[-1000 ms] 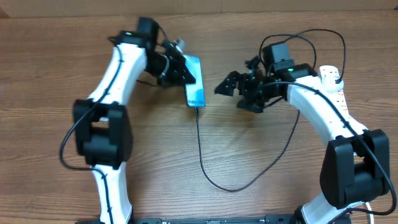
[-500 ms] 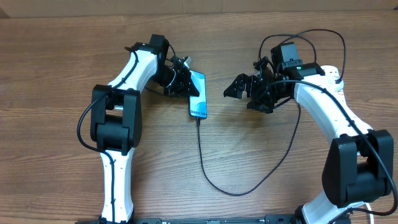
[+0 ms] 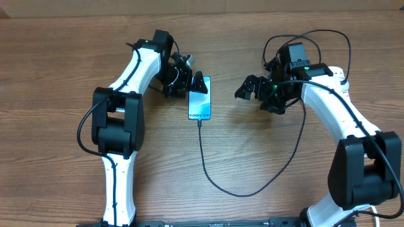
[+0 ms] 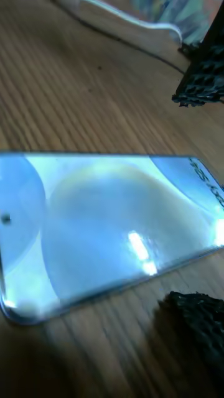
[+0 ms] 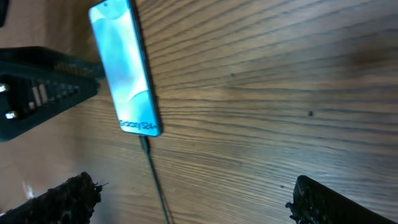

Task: Plug charger to phone and switch on socket
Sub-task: 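Lower the plugged phone onto the table with the left gripper and release, then move the right gripper to the power strip's orange switch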

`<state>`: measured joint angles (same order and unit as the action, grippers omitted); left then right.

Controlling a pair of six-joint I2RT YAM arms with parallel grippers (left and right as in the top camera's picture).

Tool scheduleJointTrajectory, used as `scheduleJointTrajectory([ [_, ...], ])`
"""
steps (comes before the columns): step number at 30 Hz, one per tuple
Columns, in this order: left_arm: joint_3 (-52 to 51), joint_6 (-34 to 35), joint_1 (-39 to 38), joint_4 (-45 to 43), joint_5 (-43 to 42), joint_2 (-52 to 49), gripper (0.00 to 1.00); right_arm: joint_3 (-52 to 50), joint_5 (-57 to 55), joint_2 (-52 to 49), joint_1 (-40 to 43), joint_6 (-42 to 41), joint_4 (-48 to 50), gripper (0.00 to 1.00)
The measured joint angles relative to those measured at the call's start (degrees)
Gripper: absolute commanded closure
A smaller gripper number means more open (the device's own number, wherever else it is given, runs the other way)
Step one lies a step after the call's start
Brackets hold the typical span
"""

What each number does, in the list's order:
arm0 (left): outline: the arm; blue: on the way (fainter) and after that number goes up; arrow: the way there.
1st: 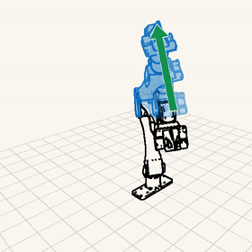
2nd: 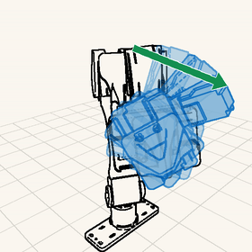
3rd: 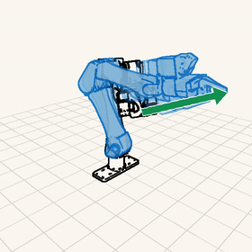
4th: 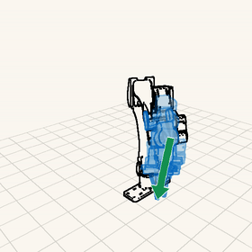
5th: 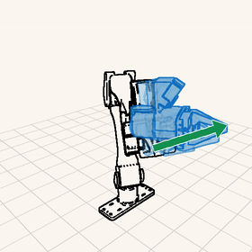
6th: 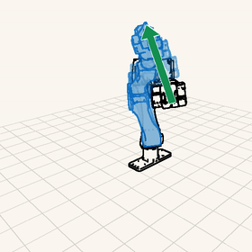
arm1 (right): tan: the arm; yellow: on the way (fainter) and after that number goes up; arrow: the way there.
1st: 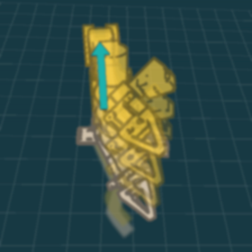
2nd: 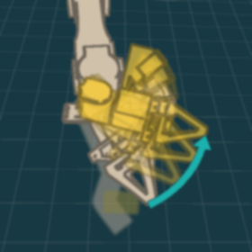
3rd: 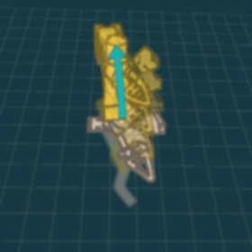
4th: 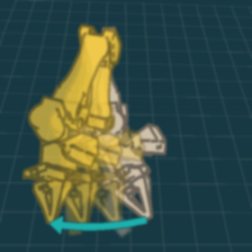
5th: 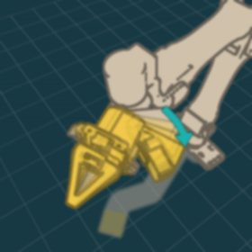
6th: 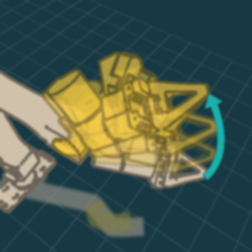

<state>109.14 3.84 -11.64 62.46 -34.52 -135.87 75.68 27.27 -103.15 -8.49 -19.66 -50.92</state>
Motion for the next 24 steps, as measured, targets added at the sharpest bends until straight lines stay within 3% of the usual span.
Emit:
scheduleJointTrajectory([
  [4,3.0,0.0,0.8,5.3,8.1,-0.1,0.00,3.2,-5.0,-0.3,1.9,0.2,-10.1,0.00],
  [10,10.3,0.0,4.6,5.4,15.4,2.8,0.00,22.0,-17.7,-0.7,11.8,0.2,-22.2,0.00],
  [17,13.0,0.0,5.0,3.1,18.0,17.6,0.00,24.7,-27.0,-0.6,29.7,0.2,-19.3,0.00],
  [24,13.7,0.0,5.0,3.7,19.6,19.5,0.00,19.5,-29.4,-0.6,40.7,1.0,-11.0,0.00],
])
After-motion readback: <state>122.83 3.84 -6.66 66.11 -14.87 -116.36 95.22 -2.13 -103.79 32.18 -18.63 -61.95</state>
